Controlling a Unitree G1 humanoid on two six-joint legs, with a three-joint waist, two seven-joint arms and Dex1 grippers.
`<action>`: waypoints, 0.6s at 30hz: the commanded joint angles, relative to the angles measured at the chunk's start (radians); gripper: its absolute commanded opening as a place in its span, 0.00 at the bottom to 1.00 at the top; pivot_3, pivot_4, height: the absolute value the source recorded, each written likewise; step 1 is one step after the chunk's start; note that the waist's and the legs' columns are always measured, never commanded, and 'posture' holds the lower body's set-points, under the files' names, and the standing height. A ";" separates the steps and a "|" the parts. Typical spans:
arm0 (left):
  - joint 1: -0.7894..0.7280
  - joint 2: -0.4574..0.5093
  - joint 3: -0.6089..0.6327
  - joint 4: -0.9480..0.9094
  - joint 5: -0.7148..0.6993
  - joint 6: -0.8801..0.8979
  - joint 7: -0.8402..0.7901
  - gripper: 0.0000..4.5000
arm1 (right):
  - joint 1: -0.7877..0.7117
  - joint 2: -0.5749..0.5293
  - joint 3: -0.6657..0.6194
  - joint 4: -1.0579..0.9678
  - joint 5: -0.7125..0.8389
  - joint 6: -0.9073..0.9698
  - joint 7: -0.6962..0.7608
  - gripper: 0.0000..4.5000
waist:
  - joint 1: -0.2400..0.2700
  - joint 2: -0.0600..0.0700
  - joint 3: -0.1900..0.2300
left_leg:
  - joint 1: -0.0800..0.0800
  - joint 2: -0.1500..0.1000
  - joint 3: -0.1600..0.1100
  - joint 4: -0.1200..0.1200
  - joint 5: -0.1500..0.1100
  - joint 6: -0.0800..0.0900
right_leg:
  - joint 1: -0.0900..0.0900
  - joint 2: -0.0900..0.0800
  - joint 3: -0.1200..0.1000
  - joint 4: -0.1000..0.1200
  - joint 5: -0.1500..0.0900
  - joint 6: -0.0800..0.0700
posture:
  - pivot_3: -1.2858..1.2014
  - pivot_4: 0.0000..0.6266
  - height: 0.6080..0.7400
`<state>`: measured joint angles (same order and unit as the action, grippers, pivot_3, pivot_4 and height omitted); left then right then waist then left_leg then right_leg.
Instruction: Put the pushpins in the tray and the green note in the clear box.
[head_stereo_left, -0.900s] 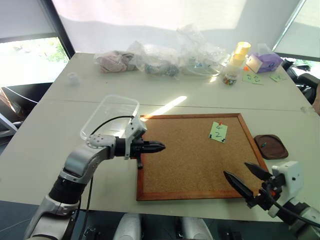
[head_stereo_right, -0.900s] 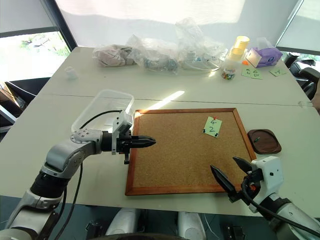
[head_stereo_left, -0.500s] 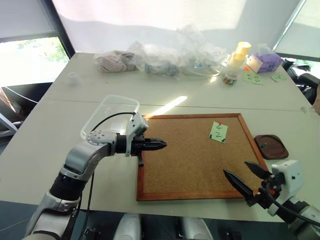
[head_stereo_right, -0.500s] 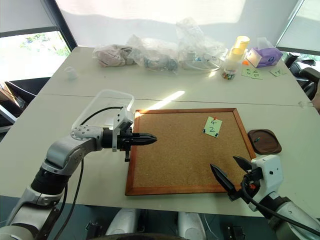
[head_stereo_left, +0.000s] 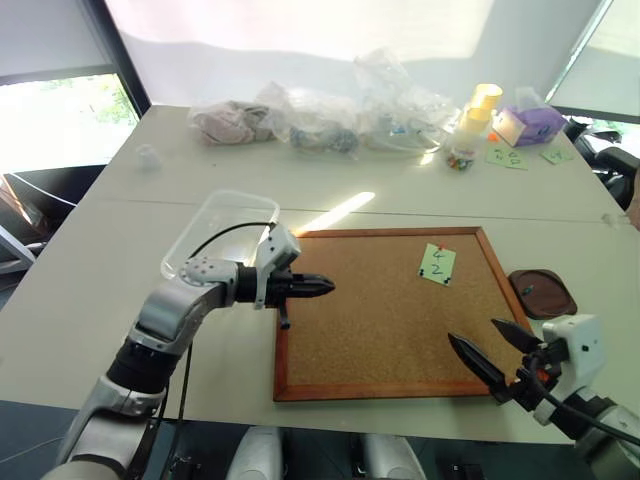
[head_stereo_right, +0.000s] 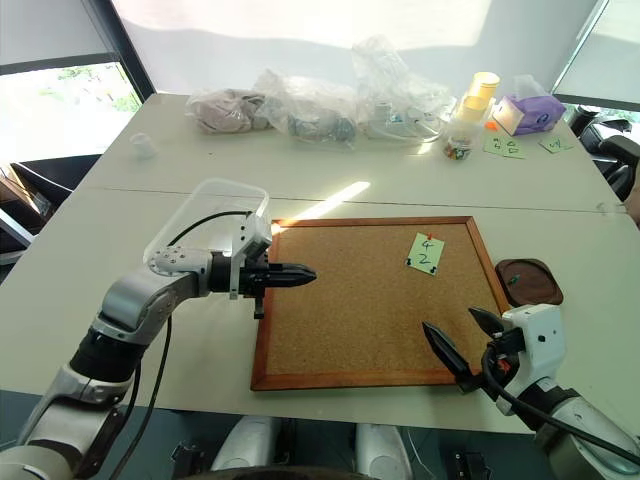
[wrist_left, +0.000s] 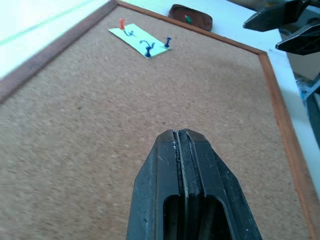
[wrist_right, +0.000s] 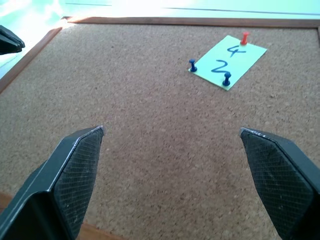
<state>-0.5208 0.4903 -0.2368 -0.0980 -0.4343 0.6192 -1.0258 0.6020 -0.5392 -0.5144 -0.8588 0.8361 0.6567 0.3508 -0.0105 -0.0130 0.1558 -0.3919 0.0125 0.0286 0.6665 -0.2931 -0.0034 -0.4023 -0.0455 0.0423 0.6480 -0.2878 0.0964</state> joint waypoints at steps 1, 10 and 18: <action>-0.066 -0.039 -0.025 0.068 0.040 -0.083 -0.024 0.01 | -0.024 -0.004 -0.020 -0.010 0.025 0.006 -0.026 1.00 | 0.001 0.000 0.000 | 0.000 0.000 0.000 0.000 0.000 0.000 | 0.000 0.000 0.000 0.000 0.000 0.000 | 0.52 0.24 1.00; -0.188 -0.168 -0.203 0.338 0.237 -0.252 -0.066 0.01 | -0.368 -0.075 0.105 0.174 -0.074 0.118 -0.160 1.00 | -0.004 -0.002 0.001 | 0.001 -0.002 0.002 0.001 0.000 0.000 | 0.000 0.001 0.001 0.000 0.000 0.000 | 0.52 0.24 1.00; -0.167 -0.206 -0.259 0.449 0.346 -0.309 -0.056 0.01 | -0.801 -0.051 0.291 0.574 -0.273 0.115 -0.213 1.00 | 0.001 -0.002 0.001 | -0.001 -0.001 0.001 0.000 0.000 0.000 | -0.002 0.002 0.002 0.001 0.001 0.001 | 0.52 0.24 1.00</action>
<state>-0.7011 0.2837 -0.4680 0.3264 -0.1307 0.3124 -1.0897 -0.1750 -0.6014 -0.2464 -0.3426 0.6127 0.7957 0.1418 -0.0096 -0.0148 0.1570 -0.3924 0.0110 0.0299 0.6668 -0.2930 -0.0032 -0.4038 -0.0442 0.0438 0.6491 -0.2872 0.0973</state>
